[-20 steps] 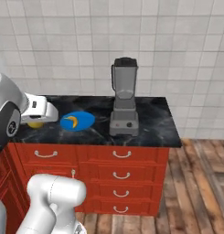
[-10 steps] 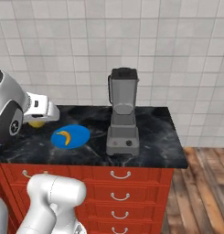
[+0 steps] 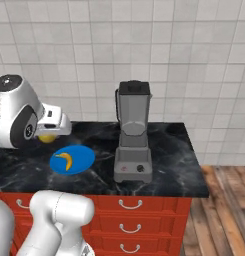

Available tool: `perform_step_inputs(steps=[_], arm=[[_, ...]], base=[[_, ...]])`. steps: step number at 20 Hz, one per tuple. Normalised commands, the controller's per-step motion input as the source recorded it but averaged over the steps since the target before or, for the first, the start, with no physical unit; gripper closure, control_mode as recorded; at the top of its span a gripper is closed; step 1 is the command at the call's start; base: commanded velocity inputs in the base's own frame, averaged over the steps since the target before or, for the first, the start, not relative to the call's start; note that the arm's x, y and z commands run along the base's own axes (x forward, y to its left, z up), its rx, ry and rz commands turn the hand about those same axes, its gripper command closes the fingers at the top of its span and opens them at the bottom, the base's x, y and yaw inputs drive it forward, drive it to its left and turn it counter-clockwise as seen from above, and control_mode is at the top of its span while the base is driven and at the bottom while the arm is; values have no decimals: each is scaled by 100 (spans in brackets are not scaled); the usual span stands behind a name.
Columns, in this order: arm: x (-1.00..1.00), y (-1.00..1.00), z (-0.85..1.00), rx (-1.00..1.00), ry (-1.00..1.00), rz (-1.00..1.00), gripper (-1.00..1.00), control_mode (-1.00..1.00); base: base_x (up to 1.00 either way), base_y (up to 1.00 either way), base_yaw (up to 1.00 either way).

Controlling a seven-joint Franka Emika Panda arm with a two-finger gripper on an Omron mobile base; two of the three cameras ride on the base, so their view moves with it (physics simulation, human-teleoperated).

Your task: Pick the pear and banana from the fridge and place them on the plate next to the blender to make a fruit smoothie.

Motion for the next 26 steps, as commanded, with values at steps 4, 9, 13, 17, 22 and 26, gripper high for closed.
perform_step_inputs(steps=[4, 9, 13, 17, 22, 26], arm=[[58, 1, -87, -6, 38, -1, 100, -100], [51, 0, -88, -4, 31, 0, 100, -100], [61, 8, -71, 0, 8, 0, 100, -100], [72, 2, -61, 0, 0, 0, 100, -100], [74, 16, -46, 0, 0, 0, 100, -100], [72, 29, -48, 0, -2, 0, 100, -100]], base=[[0, 0, 0], [0, 0, 0], [0, 0, 0], [0, 0, 0], [0, 0, 0], [0, 0, 0]])
